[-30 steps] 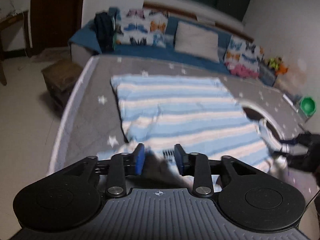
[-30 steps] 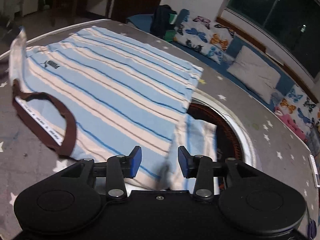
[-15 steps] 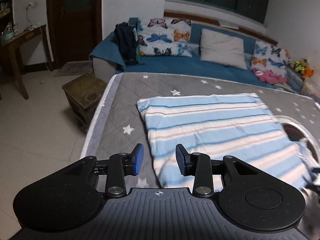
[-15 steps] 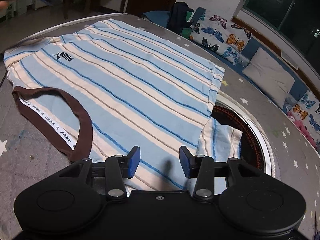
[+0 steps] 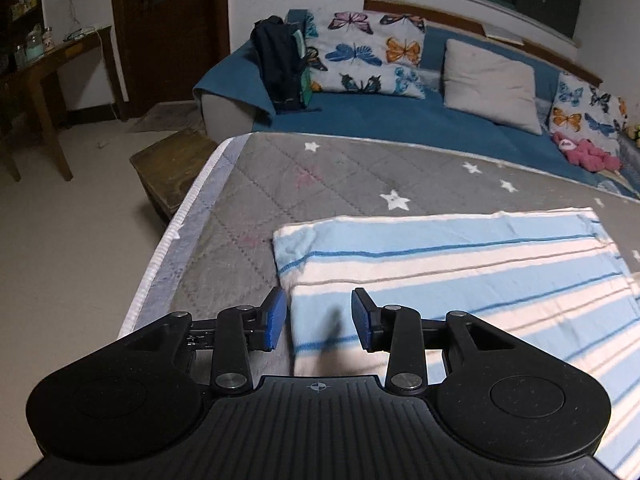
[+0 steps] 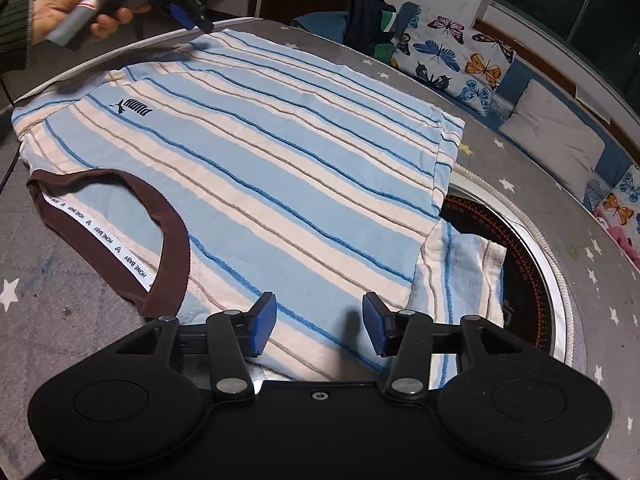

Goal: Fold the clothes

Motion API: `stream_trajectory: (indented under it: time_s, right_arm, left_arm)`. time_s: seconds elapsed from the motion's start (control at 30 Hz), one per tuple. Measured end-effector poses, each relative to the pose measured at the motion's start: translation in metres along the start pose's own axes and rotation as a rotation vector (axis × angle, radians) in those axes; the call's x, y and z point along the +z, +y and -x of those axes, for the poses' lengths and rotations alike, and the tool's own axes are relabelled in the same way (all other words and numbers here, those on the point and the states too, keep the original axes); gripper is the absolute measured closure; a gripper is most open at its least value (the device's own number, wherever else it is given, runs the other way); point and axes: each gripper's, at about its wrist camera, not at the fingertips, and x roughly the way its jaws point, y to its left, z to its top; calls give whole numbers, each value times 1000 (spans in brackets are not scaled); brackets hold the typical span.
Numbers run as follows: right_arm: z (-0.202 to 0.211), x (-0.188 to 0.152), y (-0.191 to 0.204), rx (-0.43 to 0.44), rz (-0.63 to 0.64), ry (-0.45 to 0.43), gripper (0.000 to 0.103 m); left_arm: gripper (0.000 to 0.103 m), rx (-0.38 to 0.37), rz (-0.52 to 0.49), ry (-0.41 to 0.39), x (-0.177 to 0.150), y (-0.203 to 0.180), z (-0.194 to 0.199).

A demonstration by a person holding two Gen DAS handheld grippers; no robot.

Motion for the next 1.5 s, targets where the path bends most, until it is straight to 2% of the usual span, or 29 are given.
stream_trajectory:
  time_s: [0.07,0.13,0.17,0.2,0.37,0.4,0.43,0.6,0.77,0.83,0.9,0.93,1.03,1.17,1.27,1.37,1.5]
  right_arm:
    - [0,0,0,2,0,0,52]
    - [0,0,-1,4,0,0,51]
    - [0,0,-1,4,-1,0,51]
    - [0,0,-1,5,-2,0,50]
    - [-1,-1,-3,8,-13,-1,49]
    - [-1,-1,-3,9,-14,-1,49]
    - [-1,-1,-3,10,-18,0,49]
    - [-1,-3,-6,14,-39,0,47]
    - [-1,-3,-5,8,-39,-3,46]
    - [-1,-4,-5,4,-37,-4,44]
    - [-2,-3,-6,3,-37,-4,44]
    - [-2,-3,-5,1,-37,-5,44]
    - [-2,-2,-5,-3,-37,-6,44]
    - [-3,-3,-5,-4,-37,-6,43]
    - [-3,-3,-7,-6,-44,-8,41]
    - [-3,-3,-7,-9,-45,-10,40]
    - [-2,-3,-4,-19,-42,-12,40]
  left_arm:
    - [69,0,0,6,0,-2,-6]
    - [76,11,-9,6,0,-5,-12]
    - [86,19,-15,6,0,-6,-15]
    - [89,25,-17,8,-1,-6,-17]
    - [98,43,-22,-2,-1,-9,-22]
    - [99,67,-29,-13,0,-10,-22]
    - [99,99,-34,-25,1,-11,-23]
    - [99,129,-7,-23,3,-4,-31]
    - [98,49,40,-42,5,5,-16]
    - [93,44,24,-55,4,5,-8]
    - [74,32,16,-49,6,3,-4]
    - [73,27,15,-49,5,3,-3]
    - [72,28,3,-38,5,-2,-7]
    - [83,95,-32,-19,5,-8,-20]
    - [83,126,-4,0,5,-3,-27]
    - [83,103,27,-4,4,4,-17]
    - [81,107,-3,-39,-1,5,9]
